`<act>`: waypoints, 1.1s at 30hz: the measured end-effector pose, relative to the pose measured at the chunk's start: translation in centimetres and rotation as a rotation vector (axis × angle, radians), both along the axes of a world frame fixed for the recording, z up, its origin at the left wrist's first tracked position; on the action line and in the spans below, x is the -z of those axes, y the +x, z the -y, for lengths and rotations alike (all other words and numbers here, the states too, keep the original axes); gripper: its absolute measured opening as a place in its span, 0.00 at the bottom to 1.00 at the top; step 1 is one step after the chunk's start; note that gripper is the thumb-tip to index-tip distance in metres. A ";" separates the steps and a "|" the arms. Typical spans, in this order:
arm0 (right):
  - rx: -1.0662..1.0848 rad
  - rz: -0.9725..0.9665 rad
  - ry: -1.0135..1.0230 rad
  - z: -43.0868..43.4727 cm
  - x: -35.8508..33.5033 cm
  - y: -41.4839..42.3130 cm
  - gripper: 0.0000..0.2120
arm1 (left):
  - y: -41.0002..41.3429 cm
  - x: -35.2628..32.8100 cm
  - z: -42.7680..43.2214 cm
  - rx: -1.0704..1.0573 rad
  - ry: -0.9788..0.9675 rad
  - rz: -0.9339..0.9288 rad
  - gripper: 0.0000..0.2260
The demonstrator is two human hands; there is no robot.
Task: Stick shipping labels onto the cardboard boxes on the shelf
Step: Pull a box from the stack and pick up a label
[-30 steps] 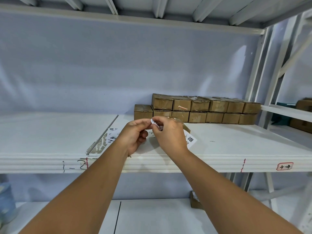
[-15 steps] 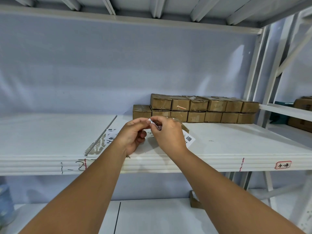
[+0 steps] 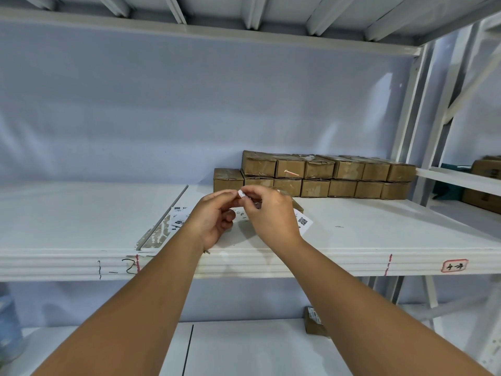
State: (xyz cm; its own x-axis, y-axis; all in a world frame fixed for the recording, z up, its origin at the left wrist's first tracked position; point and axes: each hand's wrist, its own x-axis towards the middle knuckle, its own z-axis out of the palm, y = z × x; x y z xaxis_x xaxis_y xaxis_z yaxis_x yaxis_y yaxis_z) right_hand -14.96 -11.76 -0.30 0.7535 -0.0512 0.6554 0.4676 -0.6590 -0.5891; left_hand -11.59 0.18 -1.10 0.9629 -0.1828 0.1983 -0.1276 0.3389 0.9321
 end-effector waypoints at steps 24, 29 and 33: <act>-0.032 -0.043 -0.012 0.6 -0.7 -0.6 0.10 | -0.6 -0.4 0.3 -0.022 0.072 0.015 0.08; -0.068 -0.044 0.029 0.7 -0.8 -0.7 0.09 | -0.7 -0.4 0.3 0.002 0.071 0.014 0.09; -0.056 -0.022 0.017 0.7 -0.7 -0.4 0.08 | -0.6 -0.4 0.3 0.004 0.070 0.015 0.10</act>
